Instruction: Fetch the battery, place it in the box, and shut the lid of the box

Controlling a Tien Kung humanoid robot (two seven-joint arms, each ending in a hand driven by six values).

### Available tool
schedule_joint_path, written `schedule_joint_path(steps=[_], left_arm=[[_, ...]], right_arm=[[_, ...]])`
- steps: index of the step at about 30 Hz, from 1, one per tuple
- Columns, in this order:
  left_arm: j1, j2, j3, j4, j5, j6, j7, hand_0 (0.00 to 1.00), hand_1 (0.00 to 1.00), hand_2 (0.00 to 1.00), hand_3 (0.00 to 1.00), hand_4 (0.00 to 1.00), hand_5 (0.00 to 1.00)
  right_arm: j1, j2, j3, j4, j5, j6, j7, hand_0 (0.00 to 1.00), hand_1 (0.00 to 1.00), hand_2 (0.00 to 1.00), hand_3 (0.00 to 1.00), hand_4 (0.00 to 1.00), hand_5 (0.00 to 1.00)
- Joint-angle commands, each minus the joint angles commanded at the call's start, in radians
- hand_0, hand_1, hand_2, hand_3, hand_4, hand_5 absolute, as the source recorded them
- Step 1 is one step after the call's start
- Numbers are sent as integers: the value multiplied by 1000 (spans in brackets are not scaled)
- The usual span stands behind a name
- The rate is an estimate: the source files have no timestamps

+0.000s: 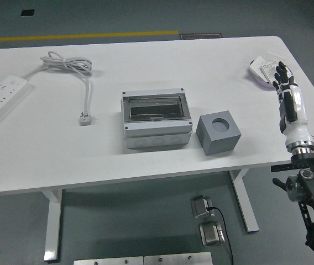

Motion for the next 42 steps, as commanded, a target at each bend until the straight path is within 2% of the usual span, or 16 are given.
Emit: schedule_joint_path(steps=[1,2,16,20,25,30,42], left_arm=[[0,0,0,0,0,-1,0,636,665,678,655,717,224],[0,0,1,0,0,-1,0,637,664,677,655,716,222],[-3,4,-8,0,8,0,-3,636,610,622,655,715,224],[-2,13,22,0,-15,0,-16,636,628,638,656,716,222],[-2,40,70,0,-46,-1,-53,636,628,638,656,716,222],[-7,60,86,0,-54,-1,-62,637,632,641,657,717,223],[9,64,152,-27,-108,26,-111,636,627,631,657,716,225]], right_arm=[[-4,0,0,0,-1,2,-1,998,994,980,990,998,998],[-6,-1,0,0,-2,3,-1,998,933,942,962,998,998],[-12,-8,-4,9,-12,8,-1,998,895,917,936,998,998],[-15,-5,-2,11,-17,10,-4,998,893,913,928,998,998],[-24,-8,0,12,-22,11,-8,998,893,913,928,998,998],[-28,-14,1,14,-26,11,-10,998,890,907,918,998,998],[-43,-18,3,16,-28,11,-12,998,886,905,904,998,998]])
